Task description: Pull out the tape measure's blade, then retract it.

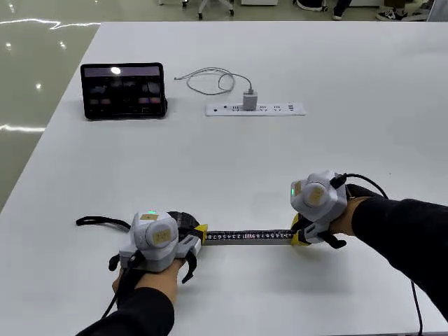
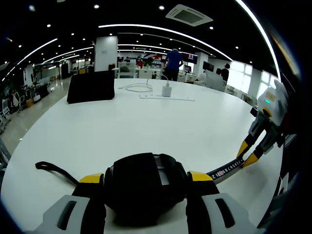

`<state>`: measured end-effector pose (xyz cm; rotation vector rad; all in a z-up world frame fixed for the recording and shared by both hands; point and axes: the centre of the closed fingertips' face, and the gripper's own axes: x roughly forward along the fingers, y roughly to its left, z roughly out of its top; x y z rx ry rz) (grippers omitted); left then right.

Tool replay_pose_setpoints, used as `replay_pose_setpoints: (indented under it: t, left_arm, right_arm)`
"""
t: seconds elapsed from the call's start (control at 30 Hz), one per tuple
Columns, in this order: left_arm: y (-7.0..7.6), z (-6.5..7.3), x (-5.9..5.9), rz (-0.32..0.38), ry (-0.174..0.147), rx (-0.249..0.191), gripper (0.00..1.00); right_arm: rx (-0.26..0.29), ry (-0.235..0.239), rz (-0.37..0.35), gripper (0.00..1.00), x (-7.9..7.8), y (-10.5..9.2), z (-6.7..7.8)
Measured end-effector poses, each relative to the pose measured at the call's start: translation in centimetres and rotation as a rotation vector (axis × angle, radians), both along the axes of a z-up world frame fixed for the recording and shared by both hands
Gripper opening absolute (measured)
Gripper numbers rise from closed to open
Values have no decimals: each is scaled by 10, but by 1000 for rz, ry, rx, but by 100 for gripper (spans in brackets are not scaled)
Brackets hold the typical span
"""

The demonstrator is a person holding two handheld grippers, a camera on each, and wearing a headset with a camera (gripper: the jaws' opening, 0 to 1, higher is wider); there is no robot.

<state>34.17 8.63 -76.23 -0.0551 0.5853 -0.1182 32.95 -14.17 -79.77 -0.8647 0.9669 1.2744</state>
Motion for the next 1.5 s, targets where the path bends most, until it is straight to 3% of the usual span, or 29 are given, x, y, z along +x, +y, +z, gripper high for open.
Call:
replay_pose_setpoints:
  t: [1.5]
  left_arm:
    - [0, 0, 0, -2, 6, 1, 63]
  right_arm:
    - [27, 0, 9, 11, 0, 22, 1]
